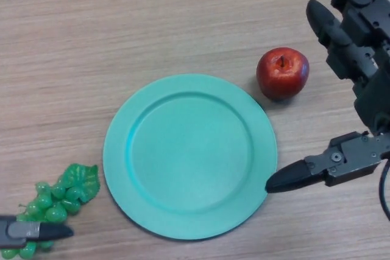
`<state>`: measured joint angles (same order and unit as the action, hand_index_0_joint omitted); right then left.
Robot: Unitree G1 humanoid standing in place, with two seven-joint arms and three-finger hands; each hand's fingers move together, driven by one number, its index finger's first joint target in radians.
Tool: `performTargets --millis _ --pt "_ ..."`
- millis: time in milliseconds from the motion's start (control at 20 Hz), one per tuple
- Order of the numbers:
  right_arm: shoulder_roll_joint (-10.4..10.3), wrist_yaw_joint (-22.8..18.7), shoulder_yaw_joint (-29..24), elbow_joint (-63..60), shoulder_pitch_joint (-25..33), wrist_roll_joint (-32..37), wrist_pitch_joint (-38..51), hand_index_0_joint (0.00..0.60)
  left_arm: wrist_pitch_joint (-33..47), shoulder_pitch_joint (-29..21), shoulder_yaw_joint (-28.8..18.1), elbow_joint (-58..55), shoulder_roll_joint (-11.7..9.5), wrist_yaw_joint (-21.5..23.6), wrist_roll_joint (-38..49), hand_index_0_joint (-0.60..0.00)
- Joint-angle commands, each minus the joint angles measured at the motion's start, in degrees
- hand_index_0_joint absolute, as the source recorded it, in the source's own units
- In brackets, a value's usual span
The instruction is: Pick up the green grapes and place it on the plate
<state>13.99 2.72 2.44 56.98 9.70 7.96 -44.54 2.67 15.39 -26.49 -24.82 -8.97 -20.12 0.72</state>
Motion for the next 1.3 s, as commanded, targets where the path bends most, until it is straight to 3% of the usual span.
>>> performTargets --millis 50,250,350,450,500,650,700,750,950,1100,1200,1300 --pt "-0.57 -0.29 -0.46 2.95 2.69 -0.87 4.92 0.000 11.23 2.17 -5.47 1.52 -1.92 -2.88 -1.04 0.000" --pt "-1.56 -0.70 0.79 2.98 3.94 -0.95 3.15 0.000 13.82 3.67 -5.24 9.86 -1.91 -2.91 -2.53 0.000" --pt "-1.71 -0.86 1.18 3.01 4.47 -0.90 2.37 0.000 9.74 2.05 -5.86 10.34 -1.91 -2.48 0.77 0.000" --pt "-2.00 -1.12 1.72 2.81 4.84 -0.95 2.10 0.000 10.42 -0.23 -5.27 13.08 -2.06 1.38 -3.92 0.000" --pt "-2.02 -1.13 1.77 2.80 4.87 -0.97 2.07 0.000 10.31 -0.40 -5.19 13.25 -2.06 1.78 -4.08 -0.050" --pt "-2.41 -1.32 1.92 2.84 5.18 -0.73 1.70 0.000 12.31 -1.27 -4.01 15.96 -2.72 6.26 -5.88 -0.450" --pt "-2.56 -1.36 1.71 2.89 5.20 -0.34 1.75 0.000 16.16 -1.59 -2.87 19.60 -3.64 10.02 -11.26 -0.550" --pt "-2.60 -1.41 1.13 2.89 5.02 0.40 2.10 0.000 20.79 -1.80 -1.29 25.63 -5.54 16.32 -22.51 -0.600" --pt "-1.70 -1.49 0.39 3.00 4.87 1.22 2.40 0.000 20.89 -0.22 1.41 30.42 -8.16 23.41 -36.29 -0.600" --pt "-1.55 -1.59 0.42 3.01 4.92 1.33 2.41 0.000 20.58 0.39 1.35 29.70 -9.72 23.45 -38.16 -0.600" --pt "-1.61 -2.03 0.50 3.02 5.34 2.05 2.04 0.000 21.39 0.82 -0.67 27.72 -10.85 23.68 -40.82 -0.600" --pt "-1.28 -3.11 0.50 3.02 5.87 3.39 1.50 0.000 21.37 1.01 -3.88 23.92 -10.89 20.92 -39.76 -0.600"
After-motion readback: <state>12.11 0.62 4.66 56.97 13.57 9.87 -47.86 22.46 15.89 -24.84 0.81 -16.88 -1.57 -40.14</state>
